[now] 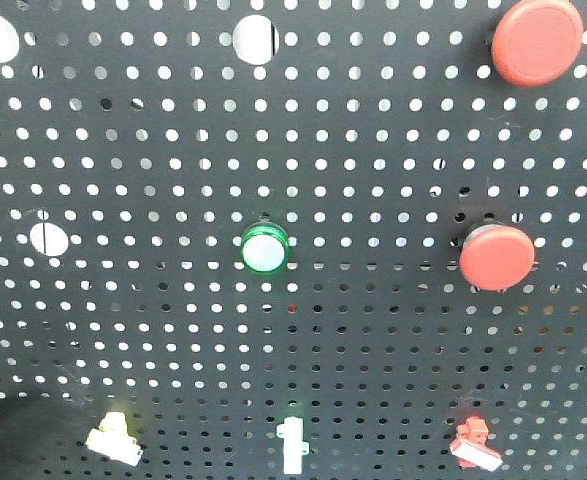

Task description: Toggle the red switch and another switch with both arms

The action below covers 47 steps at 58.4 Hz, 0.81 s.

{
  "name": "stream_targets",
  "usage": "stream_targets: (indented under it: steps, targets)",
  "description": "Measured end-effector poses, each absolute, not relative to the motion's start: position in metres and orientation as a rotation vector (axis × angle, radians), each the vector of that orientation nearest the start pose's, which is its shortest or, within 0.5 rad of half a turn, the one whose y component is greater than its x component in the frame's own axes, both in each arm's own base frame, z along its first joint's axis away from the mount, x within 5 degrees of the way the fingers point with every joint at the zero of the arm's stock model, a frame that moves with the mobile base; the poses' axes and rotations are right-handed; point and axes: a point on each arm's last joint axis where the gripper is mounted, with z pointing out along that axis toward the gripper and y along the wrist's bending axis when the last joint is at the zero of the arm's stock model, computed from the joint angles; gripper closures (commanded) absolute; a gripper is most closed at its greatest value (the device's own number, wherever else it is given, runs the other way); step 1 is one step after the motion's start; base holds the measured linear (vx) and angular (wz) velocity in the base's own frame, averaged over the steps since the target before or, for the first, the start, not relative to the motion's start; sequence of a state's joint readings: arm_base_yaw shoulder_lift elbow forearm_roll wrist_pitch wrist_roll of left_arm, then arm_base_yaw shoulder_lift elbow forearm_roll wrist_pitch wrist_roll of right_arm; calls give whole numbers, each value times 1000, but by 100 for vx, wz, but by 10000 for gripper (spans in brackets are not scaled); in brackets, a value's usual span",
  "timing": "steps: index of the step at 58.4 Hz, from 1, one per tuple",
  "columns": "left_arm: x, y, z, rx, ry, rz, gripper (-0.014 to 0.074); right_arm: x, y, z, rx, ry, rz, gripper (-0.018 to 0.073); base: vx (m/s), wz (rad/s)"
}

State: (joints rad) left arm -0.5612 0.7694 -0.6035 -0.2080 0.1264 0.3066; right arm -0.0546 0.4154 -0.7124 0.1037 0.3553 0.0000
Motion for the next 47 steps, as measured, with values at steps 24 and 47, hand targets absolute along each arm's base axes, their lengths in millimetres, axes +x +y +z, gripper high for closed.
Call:
stream_targets:
  steps: [24,47]
  targets:
    - [159,-101,307,577,1755,-357,594,72,-1,389,88,1544,61,566,0,0]
    - [151,-94,278,448,1739,-412,594,72,1,389,105,1543,101,566,0,0]
